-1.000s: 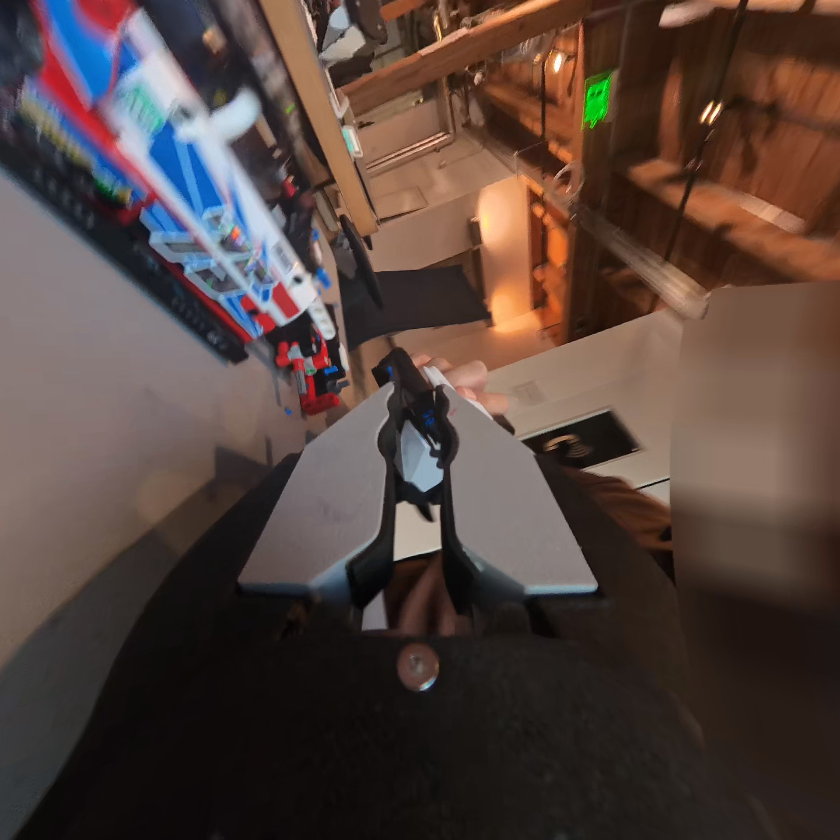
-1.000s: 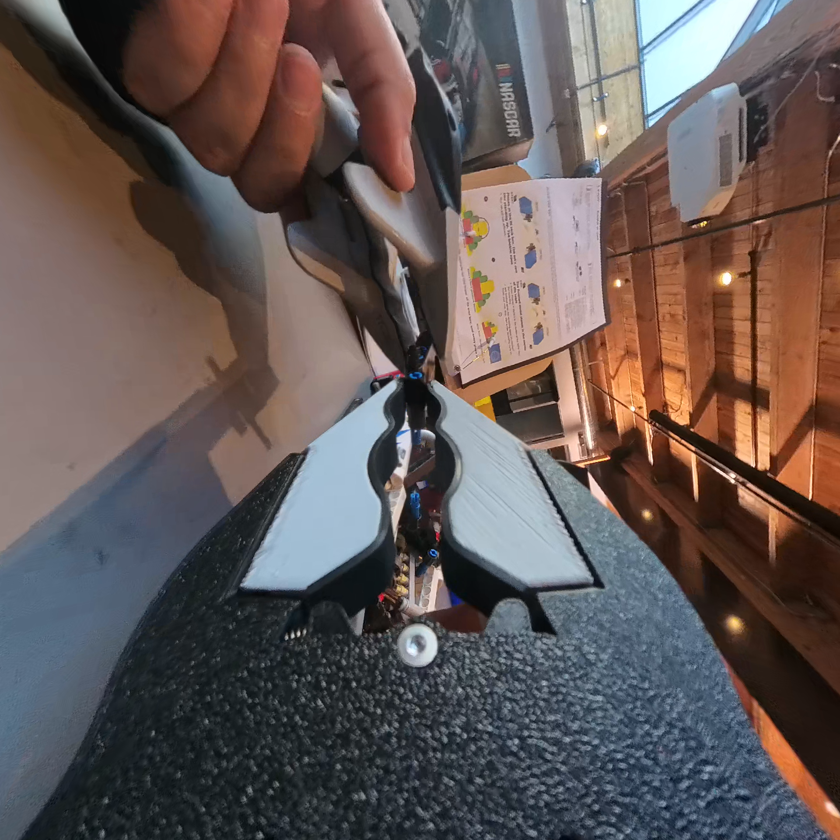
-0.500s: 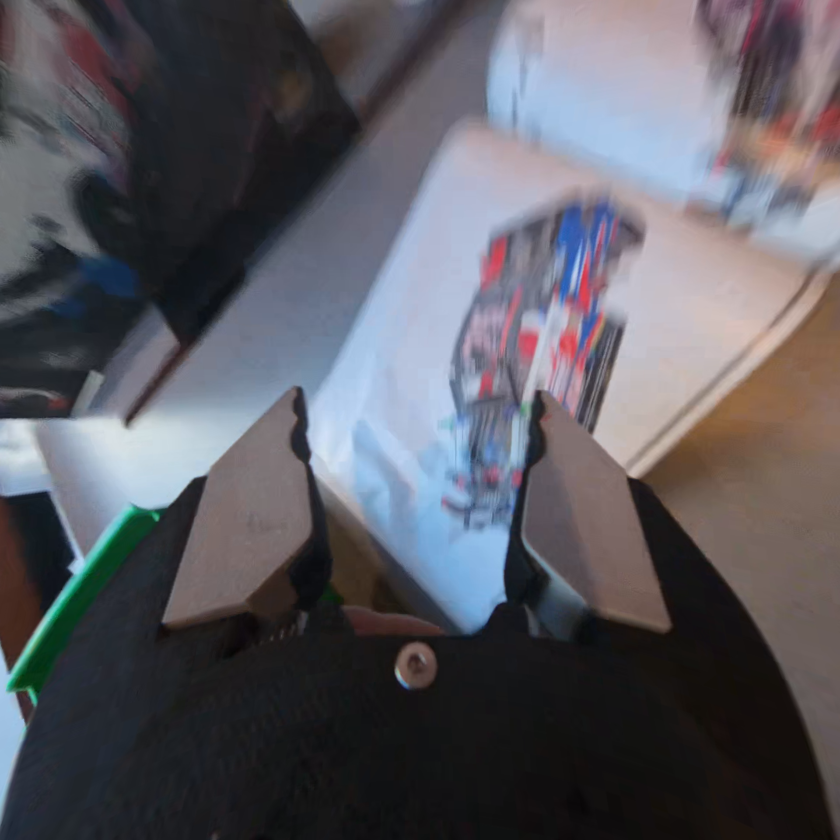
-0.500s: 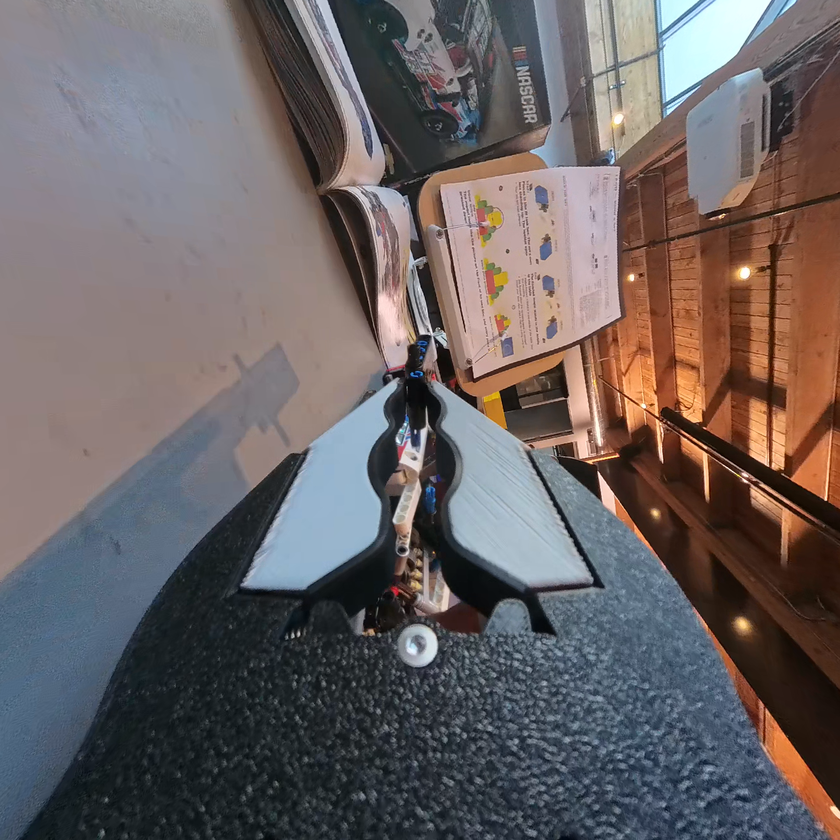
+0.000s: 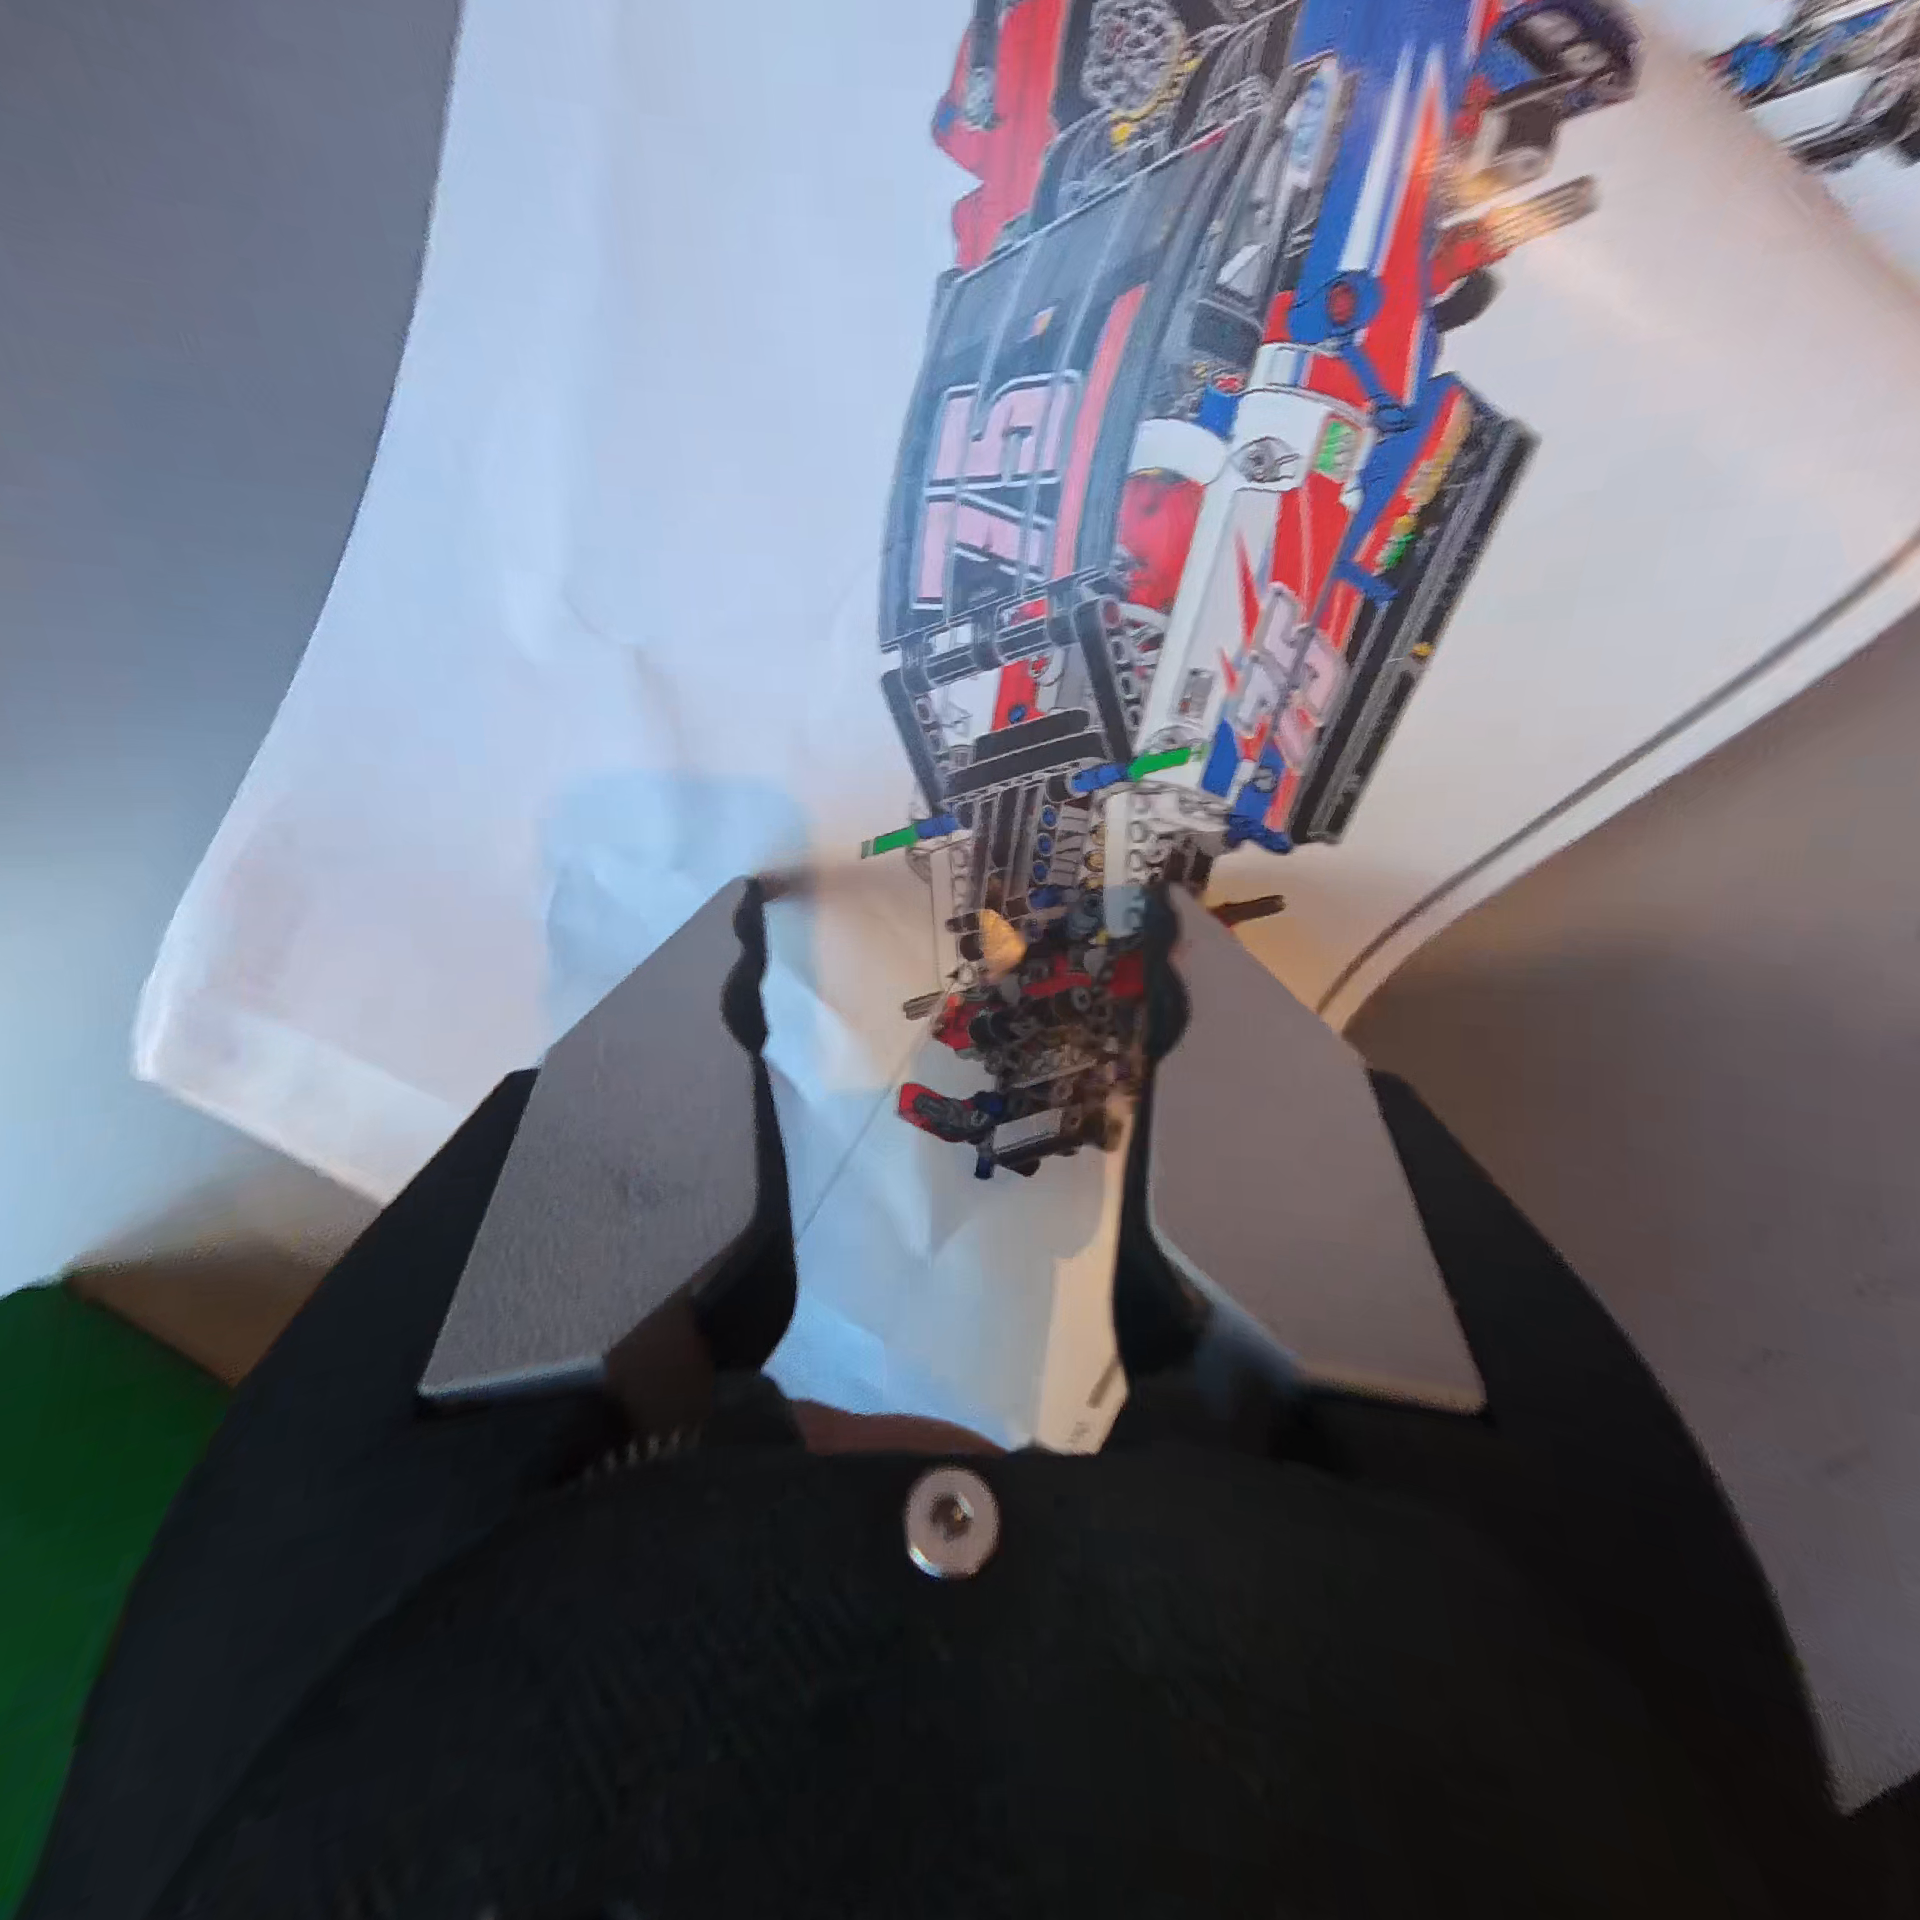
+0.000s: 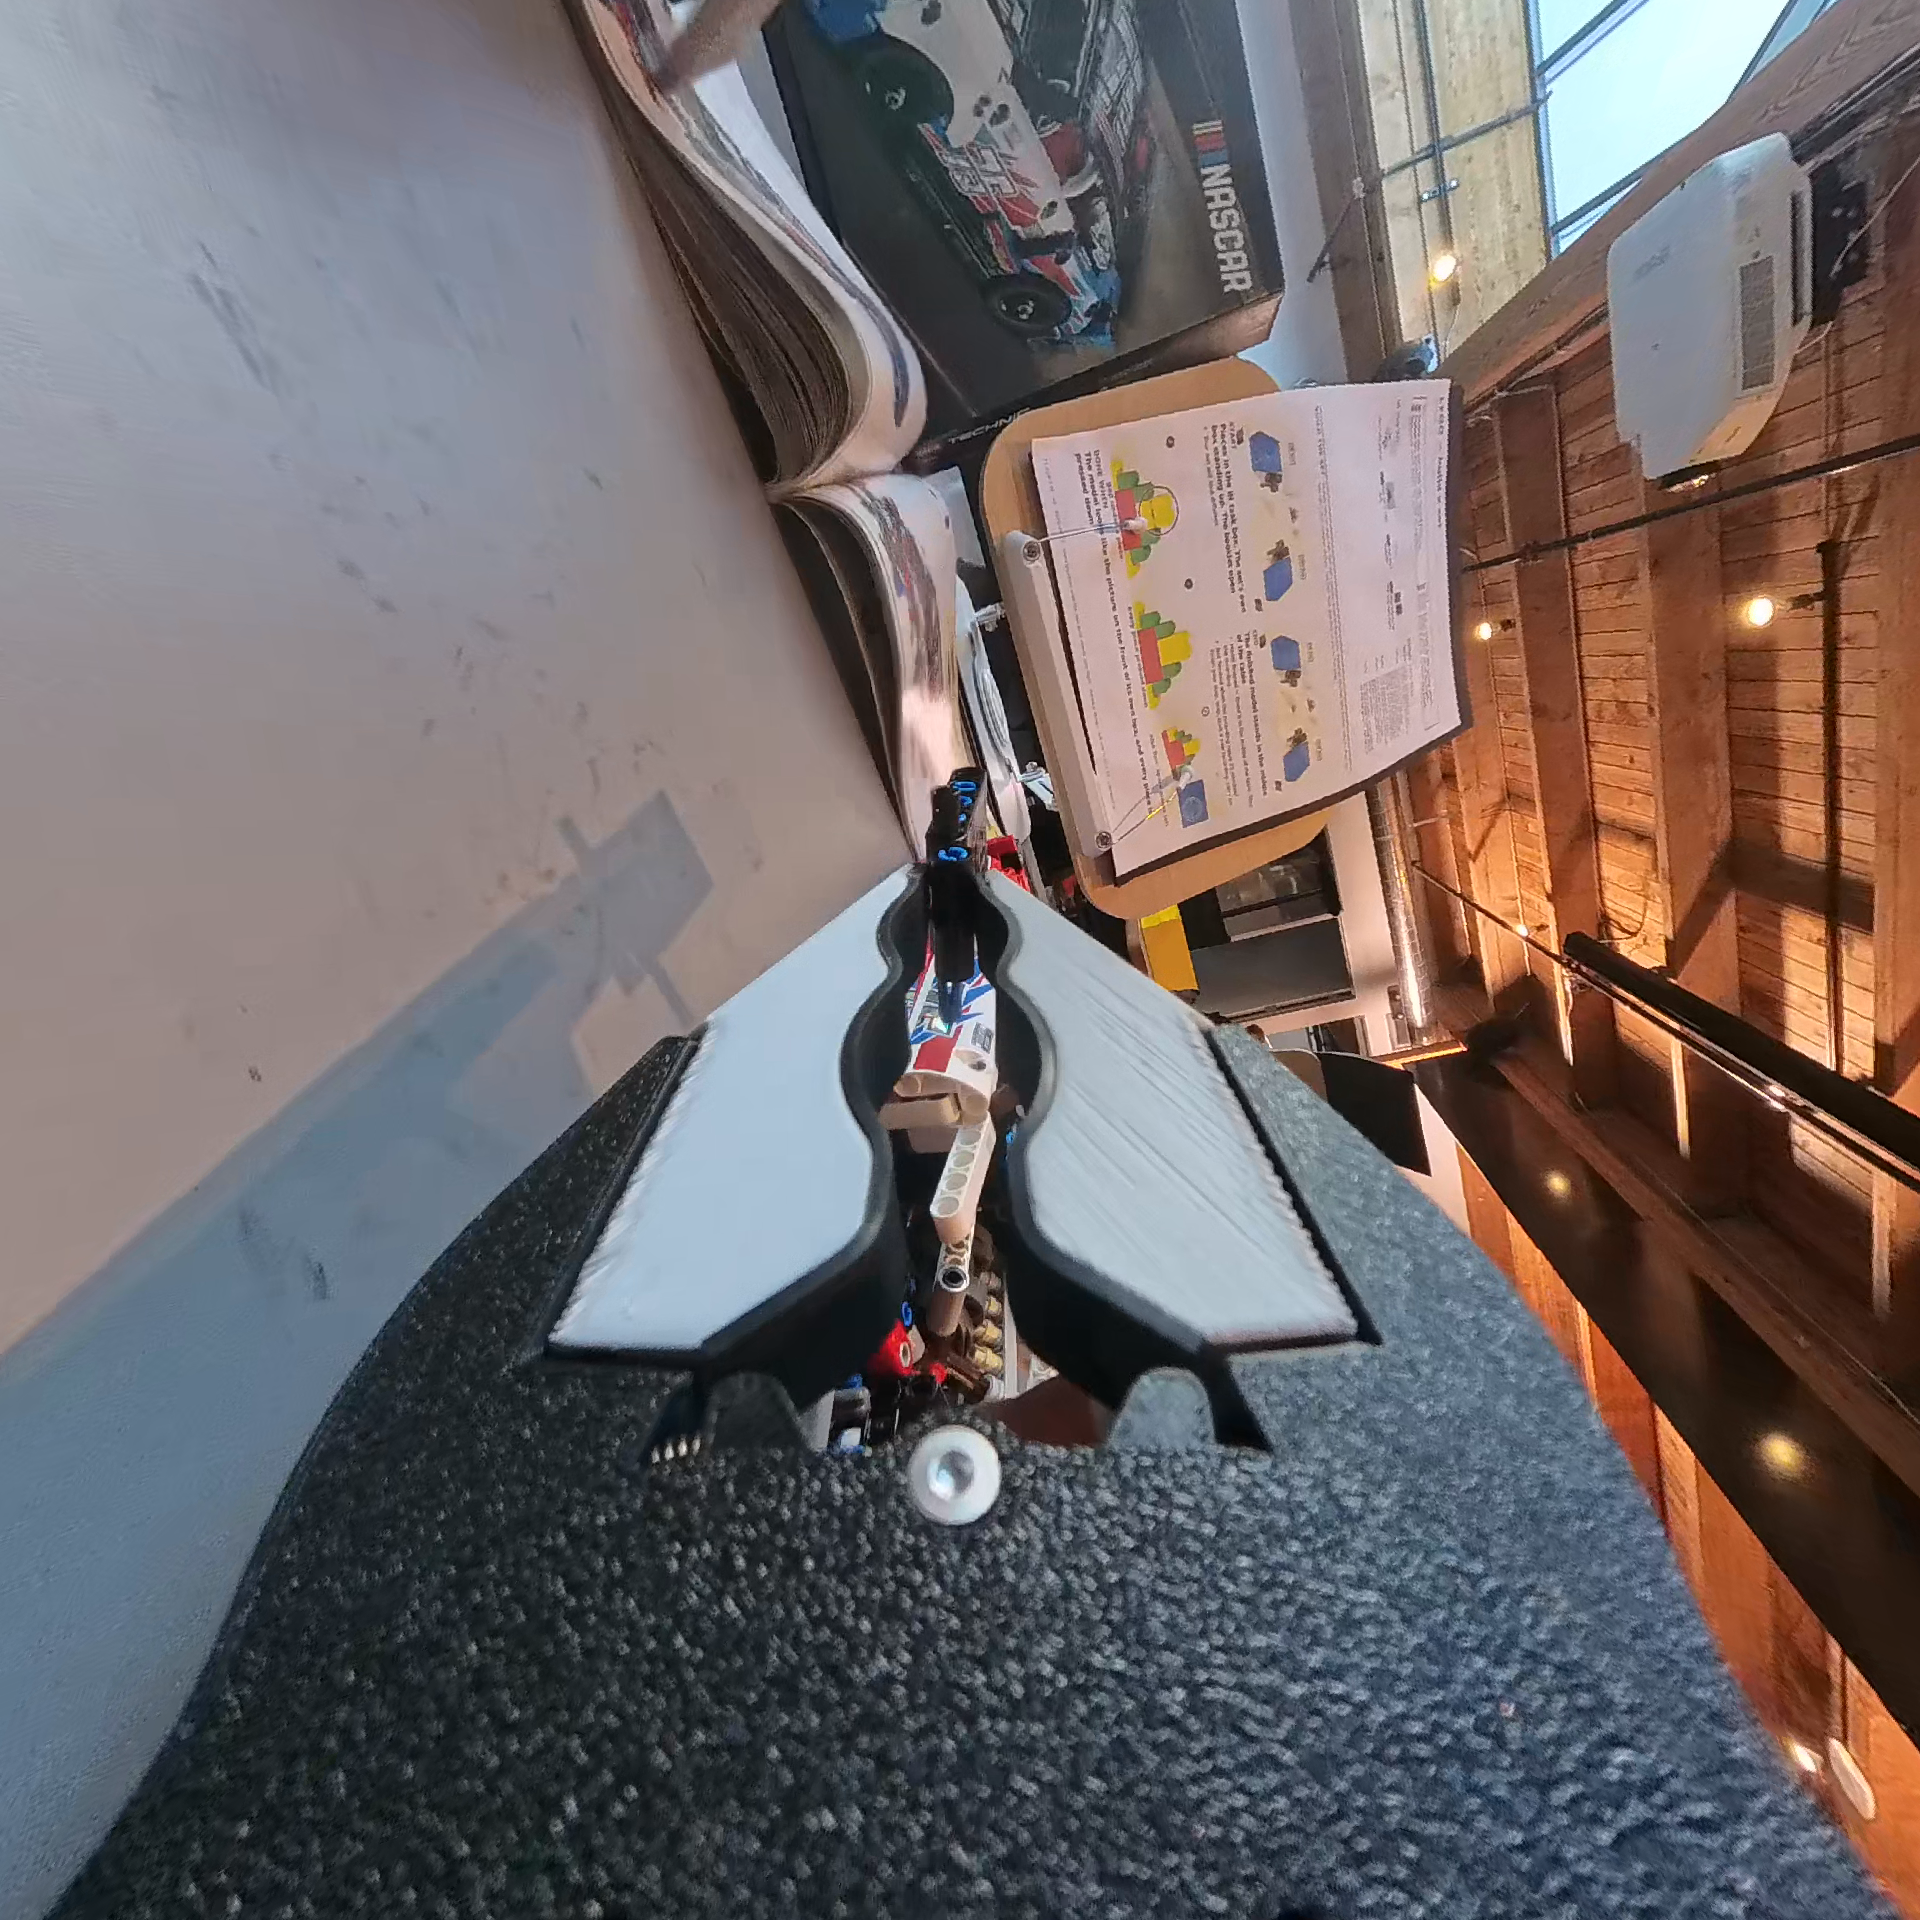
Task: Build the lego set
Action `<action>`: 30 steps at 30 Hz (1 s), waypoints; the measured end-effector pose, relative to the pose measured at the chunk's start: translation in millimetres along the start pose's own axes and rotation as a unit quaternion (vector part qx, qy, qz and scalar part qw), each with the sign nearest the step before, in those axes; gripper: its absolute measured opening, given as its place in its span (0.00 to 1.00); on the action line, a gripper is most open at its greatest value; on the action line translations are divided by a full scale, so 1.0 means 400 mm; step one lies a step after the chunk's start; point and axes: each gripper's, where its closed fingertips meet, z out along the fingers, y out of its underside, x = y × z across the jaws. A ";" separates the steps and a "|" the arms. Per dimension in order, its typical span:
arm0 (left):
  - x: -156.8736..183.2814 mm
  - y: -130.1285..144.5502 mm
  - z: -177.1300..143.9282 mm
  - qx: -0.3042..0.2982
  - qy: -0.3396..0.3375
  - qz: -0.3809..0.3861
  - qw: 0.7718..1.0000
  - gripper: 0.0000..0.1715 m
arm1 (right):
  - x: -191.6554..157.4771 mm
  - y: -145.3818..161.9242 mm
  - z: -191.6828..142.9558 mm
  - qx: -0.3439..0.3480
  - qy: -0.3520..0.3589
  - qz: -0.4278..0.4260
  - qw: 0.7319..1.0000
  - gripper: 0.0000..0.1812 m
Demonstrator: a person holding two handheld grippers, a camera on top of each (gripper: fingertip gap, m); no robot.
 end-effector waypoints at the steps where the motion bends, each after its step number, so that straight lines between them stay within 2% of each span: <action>1: 0.020 -0.010 0.004 0.007 0.016 0.004 1.000 0.50 | 0.000 0.001 0.000 0.000 -0.001 0.001 1.000 0.05; 2: 0.035 -0.018 0.008 0.011 0.026 0.009 1.000 0.57 | -0.001 0.002 0.001 -0.001 -0.002 0.003 1.000 0.05; 4: 0.064 -0.047 0.007 0.035 0.056 0.008 0.998 0.56 | -0.002 0.003 0.001 0.000 -0.004 0.006 1.000 0.05; 6: 0.119 -0.066 -0.010 0.053 0.126 0.007 0.991 0.57 | -0.001 0.003 0.000 0.000 -0.005 0.012 1.000 0.05; 8: 0.154 -0.068 -0.031 0.057 0.160 0.022 0.985 0.62 | 0.001 0.006 -0.002 0.000 -0.006 0.016 1.000 0.05; 15: 0.201 -0.049 -0.022 0.032 0.107 0.094 0.989 0.63 | 0.004 0.011 -0.003 -0.001 -0.010 0.030 1.000 0.05; 16: 0.192 -0.044 -0.021 0.023 0.086 0.100 0.991 0.62 | 0.004 0.009 -0.004 0.001 -0.010 0.031 0.999 0.05; 18: 0.127 -0.025 -0.039 0.001 -0.002 0.104 0.995 0.63 | 0.006 0.008 -0.006 0.002 -0.010 0.032 0.999 0.05; 19: 0.111 -0.012 -0.059 0.001 -0.018 0.102 0.995 0.63 | 0.006 0.007 -0.007 0.002 -0.011 0.033 0.999 0.05; 22: 0.102 0.038 -0.100 0.016 0.007 0.061 0.998 0.66 | 0.006 0.006 -0.013 0.005 -0.014 0.037 0.999 0.05; 26: 0.076 0.153 -0.048 -0.050 0.023 -0.004 0.998 0.69 | 0.005 -0.009 -0.018 0.022 -0.021 0.038 0.999 0.05; 27: 0.080 0.142 -0.041 -0.030 0.011 0.012 0.999 0.71 | 0.005 -0.014 -0.020 0.026 -0.023 0.041 0.999 0.04; 29: 0.105 0.153 -0.031 -0.049 0.005 0.040 0.998 0.81 | 0.007 -0.022 -0.023 0.034 -0.026 0.046 0.998 0.04; 30: 0.113 0.153 -0.028 -0.060 -0.001 0.051 0.997 0.81 | 0.008 -0.025 -0.024 0.037 -0.027 0.049 0.998 0.05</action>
